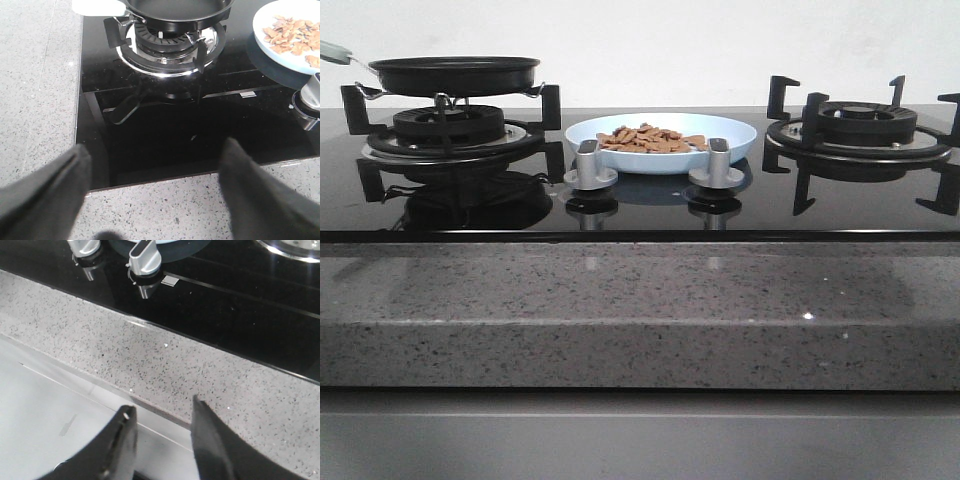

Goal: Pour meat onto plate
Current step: 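Lower the plate of meat between the knobs and open the right gripper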

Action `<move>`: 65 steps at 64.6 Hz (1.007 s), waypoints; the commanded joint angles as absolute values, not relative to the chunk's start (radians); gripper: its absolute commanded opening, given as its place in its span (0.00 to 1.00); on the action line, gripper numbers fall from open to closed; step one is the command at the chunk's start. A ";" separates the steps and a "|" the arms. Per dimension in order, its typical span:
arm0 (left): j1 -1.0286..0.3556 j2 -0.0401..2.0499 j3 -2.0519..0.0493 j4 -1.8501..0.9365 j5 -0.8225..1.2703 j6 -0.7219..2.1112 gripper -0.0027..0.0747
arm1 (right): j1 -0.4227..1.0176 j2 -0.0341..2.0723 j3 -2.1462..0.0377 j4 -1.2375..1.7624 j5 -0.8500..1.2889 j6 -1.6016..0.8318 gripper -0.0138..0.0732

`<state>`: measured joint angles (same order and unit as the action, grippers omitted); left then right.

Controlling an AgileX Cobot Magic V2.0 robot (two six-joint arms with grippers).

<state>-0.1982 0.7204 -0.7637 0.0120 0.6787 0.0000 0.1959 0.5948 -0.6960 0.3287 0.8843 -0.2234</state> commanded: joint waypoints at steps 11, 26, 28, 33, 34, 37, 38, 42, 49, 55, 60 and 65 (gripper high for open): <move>-0.206 0.716 -0.790 0.013 0.602 -0.005 0.23 | 0.192 0.595 -0.716 0.347 0.833 -0.229 0.13; -0.206 0.716 -0.790 -0.015 0.604 -0.005 0.01 | 0.192 0.596 -0.716 0.357 0.835 -0.229 0.03; -0.206 0.716 -0.790 -0.015 0.604 -0.005 0.01 | 0.192 0.596 -0.716 0.357 0.835 -0.229 0.03; -0.206 0.716 -0.790 -0.015 0.604 -0.005 0.01 | 0.192 0.596 -0.716 0.357 0.835 -0.229 0.03; -0.206 0.716 -0.790 -0.015 0.604 -0.005 0.01 | 0.192 0.596 -0.716 0.357 0.835 -0.229 0.03; -0.206 0.716 -0.790 -0.015 0.604 -0.005 0.01 | 0.192 0.596 -0.716 0.357 0.835 -0.229 0.03; -0.206 0.716 -0.790 -0.015 0.604 -0.005 0.01 | 0.192 0.596 -0.716 0.357 0.835 -0.229 0.03; -0.206 0.716 -0.790 -0.015 0.604 -0.005 0.01 | 0.192 0.596 -0.716 0.357 0.835 -0.229 0.03; -0.206 0.716 -0.787 -0.015 0.602 -0.005 0.01 | 0.192 0.596 -0.716 0.357 0.835 -0.229 0.03; -0.198 0.678 -0.773 -0.017 0.597 -0.005 0.01 | 0.192 0.596 -0.716 0.357 0.835 -0.229 0.03; -0.175 0.613 -0.726 0.000 0.578 -0.005 0.01 | 0.192 0.596 -0.716 0.357 0.835 -0.229 0.03; -0.129 0.533 -0.637 -0.029 0.508 -0.005 0.01 | 0.192 0.596 -0.716 0.357 0.835 -0.229 0.03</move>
